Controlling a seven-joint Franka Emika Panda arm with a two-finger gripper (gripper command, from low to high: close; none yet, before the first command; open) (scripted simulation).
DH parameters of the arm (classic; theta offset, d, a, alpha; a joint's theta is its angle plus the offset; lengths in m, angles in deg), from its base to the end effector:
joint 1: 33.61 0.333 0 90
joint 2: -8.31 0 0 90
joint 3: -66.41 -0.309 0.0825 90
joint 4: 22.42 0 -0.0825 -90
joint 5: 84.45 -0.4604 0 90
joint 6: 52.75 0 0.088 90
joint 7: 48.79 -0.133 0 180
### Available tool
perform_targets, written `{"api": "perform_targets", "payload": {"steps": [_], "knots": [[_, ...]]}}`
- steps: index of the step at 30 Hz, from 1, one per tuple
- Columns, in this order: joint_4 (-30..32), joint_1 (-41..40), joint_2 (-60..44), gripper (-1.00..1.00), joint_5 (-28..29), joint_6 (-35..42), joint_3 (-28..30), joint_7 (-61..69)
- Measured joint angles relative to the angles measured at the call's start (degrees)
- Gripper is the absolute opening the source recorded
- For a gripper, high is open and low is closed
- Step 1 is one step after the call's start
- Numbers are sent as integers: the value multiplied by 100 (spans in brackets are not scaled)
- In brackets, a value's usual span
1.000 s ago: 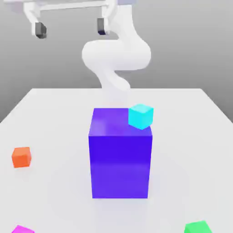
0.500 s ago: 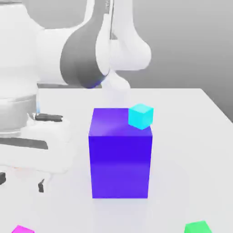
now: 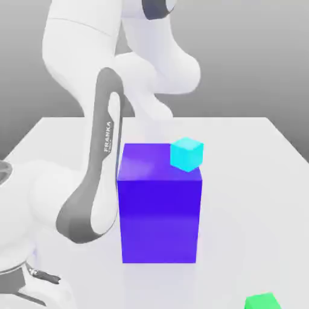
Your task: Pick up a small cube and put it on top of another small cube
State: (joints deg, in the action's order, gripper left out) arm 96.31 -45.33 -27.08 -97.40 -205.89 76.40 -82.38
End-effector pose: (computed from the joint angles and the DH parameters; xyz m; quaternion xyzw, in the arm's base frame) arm 0.5608 -0.2398 0.0305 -0.8431 0.5378 -0.0001 0.0004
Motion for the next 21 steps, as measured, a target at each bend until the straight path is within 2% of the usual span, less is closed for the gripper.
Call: {"api": "perform_targets", "payload": {"steps": [5, 18, 21], "knots": [[178, 181, 713, -100, 223, 539, 181, -165], [633, 2422, 1568, -100, 1003, 895, -815, -1347], [655, 2955, 1432, -100, 1261, 689, -1035, -1679]]}}
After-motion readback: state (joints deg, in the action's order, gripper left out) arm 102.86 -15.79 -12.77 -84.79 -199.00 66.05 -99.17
